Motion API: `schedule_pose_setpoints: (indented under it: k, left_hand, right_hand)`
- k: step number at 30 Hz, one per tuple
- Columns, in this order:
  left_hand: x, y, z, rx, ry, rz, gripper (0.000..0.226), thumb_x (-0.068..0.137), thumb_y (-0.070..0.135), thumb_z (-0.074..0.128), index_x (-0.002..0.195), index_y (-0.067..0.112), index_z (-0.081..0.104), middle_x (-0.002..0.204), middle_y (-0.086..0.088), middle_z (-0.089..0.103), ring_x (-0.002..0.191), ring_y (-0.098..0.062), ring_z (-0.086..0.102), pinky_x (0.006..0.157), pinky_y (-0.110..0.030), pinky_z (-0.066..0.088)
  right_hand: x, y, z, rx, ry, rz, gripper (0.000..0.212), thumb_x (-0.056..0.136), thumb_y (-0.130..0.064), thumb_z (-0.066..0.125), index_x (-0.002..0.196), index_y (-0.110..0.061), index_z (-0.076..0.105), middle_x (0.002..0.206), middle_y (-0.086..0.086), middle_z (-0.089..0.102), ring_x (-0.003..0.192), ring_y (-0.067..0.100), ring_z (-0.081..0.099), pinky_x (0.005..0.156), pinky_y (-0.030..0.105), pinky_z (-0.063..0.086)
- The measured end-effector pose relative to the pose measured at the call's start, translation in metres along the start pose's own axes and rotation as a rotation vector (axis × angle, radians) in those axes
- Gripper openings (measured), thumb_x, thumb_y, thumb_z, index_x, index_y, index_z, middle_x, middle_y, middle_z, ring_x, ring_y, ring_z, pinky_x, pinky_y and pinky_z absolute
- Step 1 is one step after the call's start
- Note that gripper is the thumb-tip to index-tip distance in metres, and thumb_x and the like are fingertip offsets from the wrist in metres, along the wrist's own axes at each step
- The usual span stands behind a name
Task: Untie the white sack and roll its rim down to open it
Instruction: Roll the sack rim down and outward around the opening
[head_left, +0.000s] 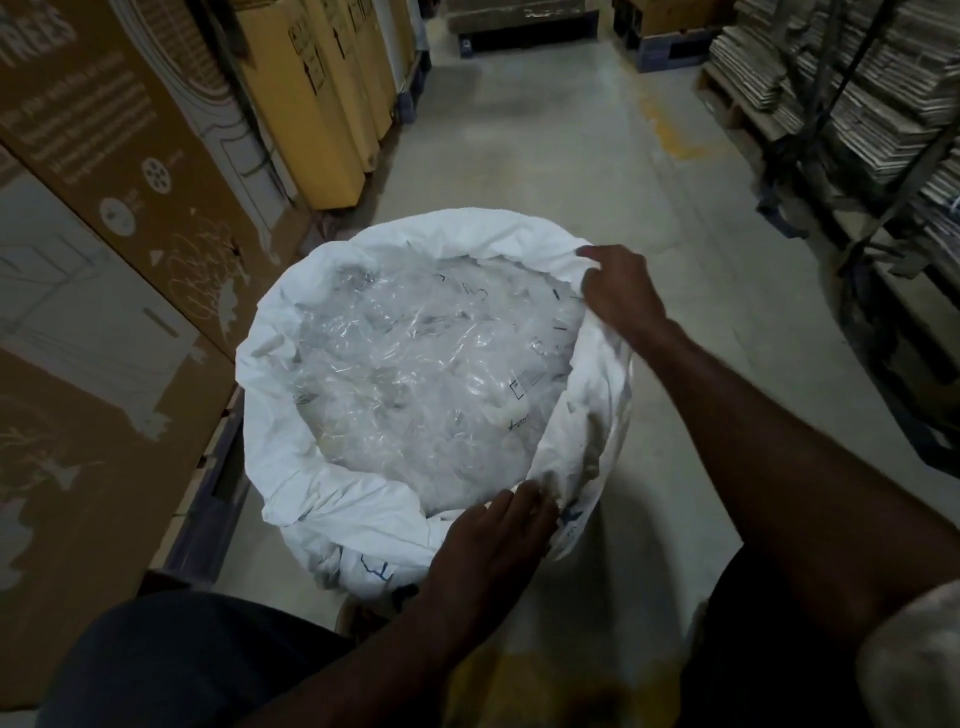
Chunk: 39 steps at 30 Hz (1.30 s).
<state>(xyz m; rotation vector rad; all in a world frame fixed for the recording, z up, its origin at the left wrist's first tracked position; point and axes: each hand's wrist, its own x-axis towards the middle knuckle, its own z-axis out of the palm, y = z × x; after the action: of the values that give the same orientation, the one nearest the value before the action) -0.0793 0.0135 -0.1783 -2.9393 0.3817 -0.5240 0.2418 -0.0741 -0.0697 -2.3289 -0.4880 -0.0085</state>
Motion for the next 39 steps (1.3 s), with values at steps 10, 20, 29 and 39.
schedule_pose_setpoints:
  k: [10, 20, 29, 39]
  left_hand:
    - [0.005, -0.016, -0.028, -0.099, -0.113, -0.105, 0.096, 0.064, 0.041, 0.092, 0.148, 0.017, 0.050, 0.140, -0.009, 0.054, 0.105, -0.025, 0.057, 0.079, -0.037, 0.055]
    - [-0.040, -0.102, -0.070, -0.234, -0.358, 0.012, 0.073, 0.089, 0.081, 0.056, 0.140, 0.029, 0.064, 0.137, 0.005, 0.066, 0.128, -0.018, 0.062, 0.117, -0.047, 0.043]
    - [-0.046, -0.132, -0.079, -0.002, -0.607, 0.038, 0.083, 0.077, 0.077, 0.075, 0.144, 0.032, 0.056, 0.129, 0.006, 0.058, 0.118, -0.020, 0.054, 0.100, -0.037, 0.041]
    - [-0.055, -0.111, -0.074, -0.095, -0.089, -0.111, 0.054, 0.056, 0.026, 0.101, 0.098, 0.018, 0.070, 0.076, -0.001, 0.066, 0.058, -0.026, 0.064, 0.050, -0.032, 0.046]
  right_hand:
    - [-0.049, -0.038, 0.007, -0.342, -0.087, -0.368, 0.055, 0.100, -0.023, 0.061, 0.153, -0.018, 0.049, 0.170, 0.020, 0.024, 0.154, 0.043, 0.028, 0.123, 0.054, 0.031]
    - [-0.223, -0.074, 0.017, -0.293, -0.534, -0.764, 0.036, 0.098, -0.044, 0.059, 0.128, -0.025, 0.058, 0.111, -0.001, 0.068, 0.099, 0.025, 0.069, 0.079, 0.045, 0.058]
    - [-0.238, -0.049, 0.068, -0.669, -0.492, -0.890, 0.070, 0.077, -0.060, 0.080, 0.124, -0.011, 0.062, 0.106, 0.010, 0.067, 0.096, 0.029, 0.060, 0.083, 0.041, 0.048]
    - [-0.221, -0.039, 0.074, -0.570, 0.100, -1.022, 0.007, 0.098, -0.017, 0.054, 0.097, -0.018, 0.061, 0.073, 0.000, 0.053, 0.059, 0.019, 0.049, 0.049, 0.035, 0.041]
